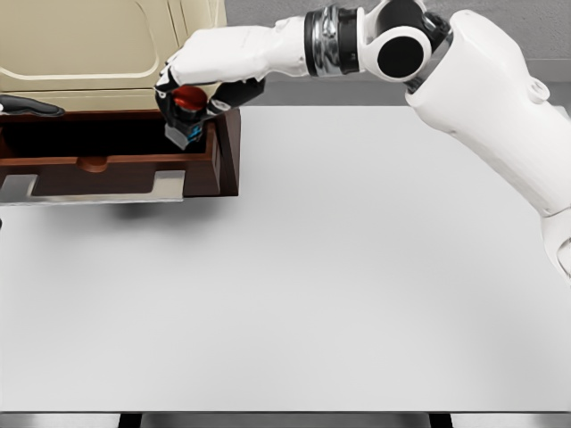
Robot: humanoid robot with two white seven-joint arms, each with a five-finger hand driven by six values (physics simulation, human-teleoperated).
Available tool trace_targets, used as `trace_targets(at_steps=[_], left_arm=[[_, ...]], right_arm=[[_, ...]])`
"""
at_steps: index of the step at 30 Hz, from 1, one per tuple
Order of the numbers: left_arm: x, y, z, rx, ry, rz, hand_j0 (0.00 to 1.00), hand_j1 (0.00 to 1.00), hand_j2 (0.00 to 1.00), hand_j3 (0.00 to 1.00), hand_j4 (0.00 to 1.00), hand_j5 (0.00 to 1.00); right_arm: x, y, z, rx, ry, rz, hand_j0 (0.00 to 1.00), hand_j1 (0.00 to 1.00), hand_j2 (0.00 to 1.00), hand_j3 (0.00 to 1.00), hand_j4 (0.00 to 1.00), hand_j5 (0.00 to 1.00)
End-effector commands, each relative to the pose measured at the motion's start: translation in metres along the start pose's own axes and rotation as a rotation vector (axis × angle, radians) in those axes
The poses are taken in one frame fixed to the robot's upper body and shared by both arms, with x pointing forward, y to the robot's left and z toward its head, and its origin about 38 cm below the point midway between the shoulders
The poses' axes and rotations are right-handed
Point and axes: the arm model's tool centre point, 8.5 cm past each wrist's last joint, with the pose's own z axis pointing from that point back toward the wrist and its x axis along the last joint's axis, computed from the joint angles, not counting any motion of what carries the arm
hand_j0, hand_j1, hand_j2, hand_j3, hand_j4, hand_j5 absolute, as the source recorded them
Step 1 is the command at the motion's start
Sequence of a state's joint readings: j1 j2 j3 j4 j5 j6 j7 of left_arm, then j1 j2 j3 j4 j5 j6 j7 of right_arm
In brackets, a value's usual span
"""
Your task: Open the cabinet drawer with left arm, and place a switch into the drawer with right arm
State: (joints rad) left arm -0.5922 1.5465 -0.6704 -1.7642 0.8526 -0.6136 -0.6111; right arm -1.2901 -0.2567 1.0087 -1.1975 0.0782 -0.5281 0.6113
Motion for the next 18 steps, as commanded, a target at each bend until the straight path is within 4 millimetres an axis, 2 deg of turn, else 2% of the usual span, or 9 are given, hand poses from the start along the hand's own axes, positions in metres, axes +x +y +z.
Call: trace_targets(at_steps=[1,9,15,18], left_arm=[[0.000,0.001,0.000,0.005,-0.001,0.005,1.00,1.00,1.00,1.00,1.00,1.00],[0.000,0.000,0.000,0.005,-0.002,0.009,1.00,1.00,1.00,1.00,1.00,1.00],[-0.001,0.000,-0.001,0.005,-0.004,0.010,1.00,1.00,1.00,1.00,1.00,1.00],[-0.001,-0.001,-0.001,0.004,-0.003,0.011,1.00,1.00,1.00,1.00,1.00,1.00]], right_arm=[[-0.002,0.002,-0.006,0.008,0.010,0.003,0.46,0.46,0.46,0.46,0.46,0.46],[-0.017,0.008,-0.014,0.032,0.060,-0.009,0.45,0.45,0.45,0.45,0.45,0.45],[-0.016,0.010,-0.027,0.043,0.058,-0.009,0.45,0.45,0.45,0.45,0.45,0.45],[-0.019,0.011,-0.026,0.043,0.066,-0.017,0.48,0.48,0.48,0.48,0.48,0.48]])
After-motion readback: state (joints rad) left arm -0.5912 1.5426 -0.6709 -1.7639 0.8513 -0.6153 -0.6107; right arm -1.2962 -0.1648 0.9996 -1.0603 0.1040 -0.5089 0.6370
